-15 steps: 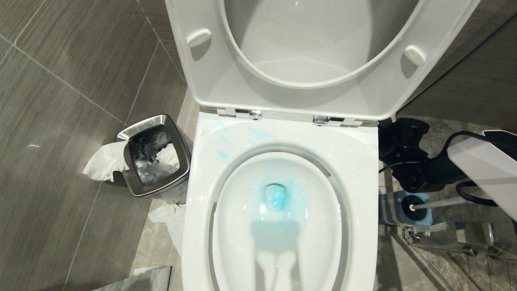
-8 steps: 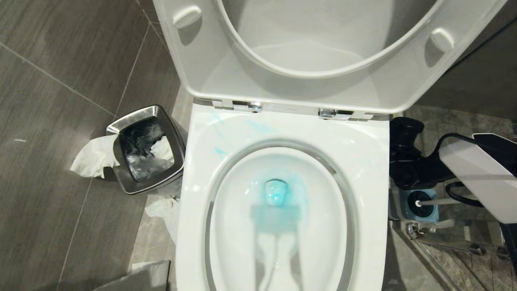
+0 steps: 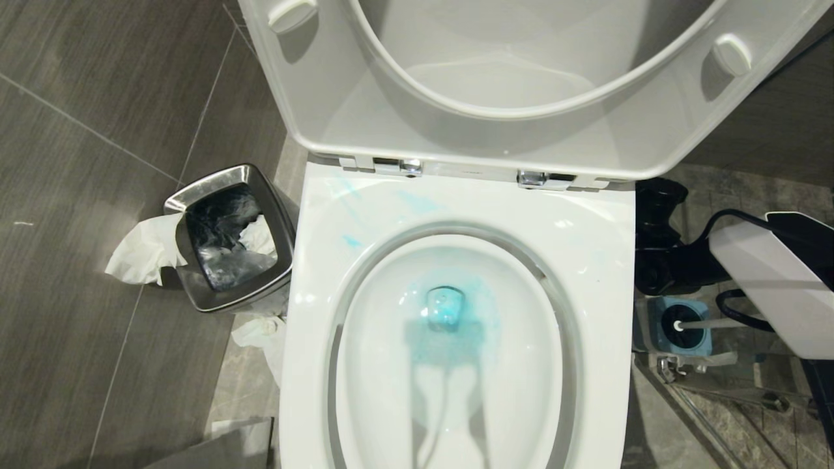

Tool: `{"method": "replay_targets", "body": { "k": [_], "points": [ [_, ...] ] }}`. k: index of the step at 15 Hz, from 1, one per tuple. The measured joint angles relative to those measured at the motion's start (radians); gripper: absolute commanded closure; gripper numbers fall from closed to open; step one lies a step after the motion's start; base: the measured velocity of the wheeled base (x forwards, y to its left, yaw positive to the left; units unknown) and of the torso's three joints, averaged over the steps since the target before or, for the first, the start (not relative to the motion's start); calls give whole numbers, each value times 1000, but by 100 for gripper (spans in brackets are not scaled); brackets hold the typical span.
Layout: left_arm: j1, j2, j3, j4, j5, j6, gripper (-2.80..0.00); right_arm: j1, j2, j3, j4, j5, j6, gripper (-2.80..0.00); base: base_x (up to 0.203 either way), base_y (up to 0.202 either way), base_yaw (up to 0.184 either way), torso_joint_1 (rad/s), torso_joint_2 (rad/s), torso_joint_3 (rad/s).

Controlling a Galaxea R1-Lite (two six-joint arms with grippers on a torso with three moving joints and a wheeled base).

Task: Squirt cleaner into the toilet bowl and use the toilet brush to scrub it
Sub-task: Place the cleaning agent on the floor

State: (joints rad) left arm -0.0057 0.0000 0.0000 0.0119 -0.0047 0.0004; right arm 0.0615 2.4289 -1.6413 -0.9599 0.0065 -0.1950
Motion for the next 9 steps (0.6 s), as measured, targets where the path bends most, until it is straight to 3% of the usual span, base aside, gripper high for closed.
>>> {"method": "replay_targets", "body": {
  "k": [4, 9],
  "points": [
    [0, 0, 0, 0, 0, 0, 0, 1, 13, 27, -94, -2, 7, 0, 0, 0, 0, -1, 8, 1],
    [0, 0, 0, 0, 0, 0, 0, 7, 31, 48, -107, -3, 34, 0, 0, 0, 0, 0, 0, 0]
  ]
}}
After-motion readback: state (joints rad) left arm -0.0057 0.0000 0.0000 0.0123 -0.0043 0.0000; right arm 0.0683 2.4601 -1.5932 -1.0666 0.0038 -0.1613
